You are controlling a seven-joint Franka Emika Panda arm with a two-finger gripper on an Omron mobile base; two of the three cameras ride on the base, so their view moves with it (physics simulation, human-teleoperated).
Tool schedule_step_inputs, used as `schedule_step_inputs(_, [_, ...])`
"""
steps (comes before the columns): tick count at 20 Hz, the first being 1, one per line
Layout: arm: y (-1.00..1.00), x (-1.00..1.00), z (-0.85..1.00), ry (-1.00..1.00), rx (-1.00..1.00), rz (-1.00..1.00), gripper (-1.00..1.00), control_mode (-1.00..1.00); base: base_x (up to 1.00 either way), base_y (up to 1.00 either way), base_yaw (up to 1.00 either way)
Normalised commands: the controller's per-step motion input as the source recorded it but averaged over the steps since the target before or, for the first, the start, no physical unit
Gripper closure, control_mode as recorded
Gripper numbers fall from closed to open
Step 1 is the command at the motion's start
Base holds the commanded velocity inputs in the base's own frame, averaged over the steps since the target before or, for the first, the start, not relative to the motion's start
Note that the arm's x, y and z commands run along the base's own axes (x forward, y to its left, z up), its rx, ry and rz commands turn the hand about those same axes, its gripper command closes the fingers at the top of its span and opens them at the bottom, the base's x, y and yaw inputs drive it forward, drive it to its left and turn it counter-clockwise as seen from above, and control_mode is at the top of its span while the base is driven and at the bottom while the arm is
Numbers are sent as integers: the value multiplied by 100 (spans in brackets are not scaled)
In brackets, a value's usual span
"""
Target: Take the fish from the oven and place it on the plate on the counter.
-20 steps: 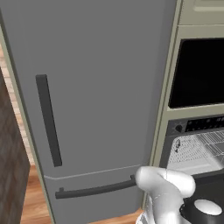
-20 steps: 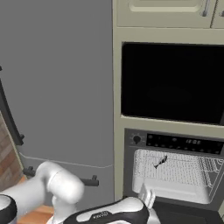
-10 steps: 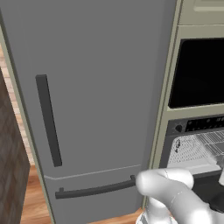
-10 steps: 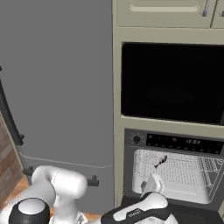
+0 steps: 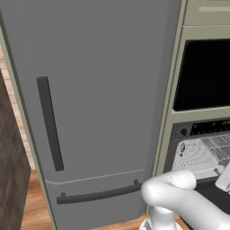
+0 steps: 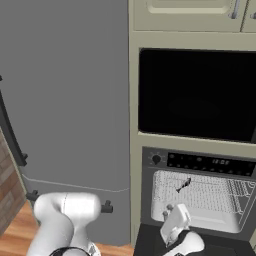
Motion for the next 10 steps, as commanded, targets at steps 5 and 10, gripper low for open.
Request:
schedule_step_inputs(5, [-18, 32, -15, -11, 1, 0, -100, -100, 0, 0, 0])
schedule_step_inputs(10, [-7, 28, -10, 10, 5, 0, -100, -100, 0, 0, 0])
